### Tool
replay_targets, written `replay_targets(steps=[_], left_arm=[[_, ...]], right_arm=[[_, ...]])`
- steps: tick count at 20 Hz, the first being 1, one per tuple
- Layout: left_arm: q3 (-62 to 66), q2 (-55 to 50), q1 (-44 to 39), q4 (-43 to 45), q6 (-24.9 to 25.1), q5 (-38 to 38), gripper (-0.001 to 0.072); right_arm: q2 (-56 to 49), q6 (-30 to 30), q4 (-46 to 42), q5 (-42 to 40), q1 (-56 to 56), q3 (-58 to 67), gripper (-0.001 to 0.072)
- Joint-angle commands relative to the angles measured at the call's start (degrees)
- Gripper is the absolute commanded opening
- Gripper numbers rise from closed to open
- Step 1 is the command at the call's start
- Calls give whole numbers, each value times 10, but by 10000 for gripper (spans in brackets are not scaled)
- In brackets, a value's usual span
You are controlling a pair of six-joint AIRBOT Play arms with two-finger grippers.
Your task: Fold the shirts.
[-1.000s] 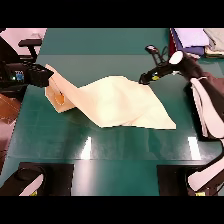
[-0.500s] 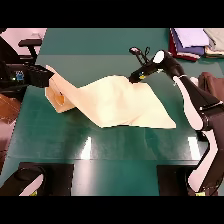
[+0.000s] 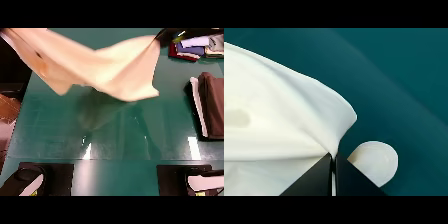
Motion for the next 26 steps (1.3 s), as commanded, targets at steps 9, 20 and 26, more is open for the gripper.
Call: replay_targets(steps=[9, 20, 26], left_arm=[[267, 0, 0, -14, -2, -6, 24], [-19, -200, 0, 55, -30, -111, 25], [-67, -413, 1, 69, -30, -27, 26]], right_arm=[[349, 95, -11, 14, -141, 1, 16], [129, 178, -12, 179, -133, -166, 15], [-58, 176, -5, 101, -107, -211, 17]])
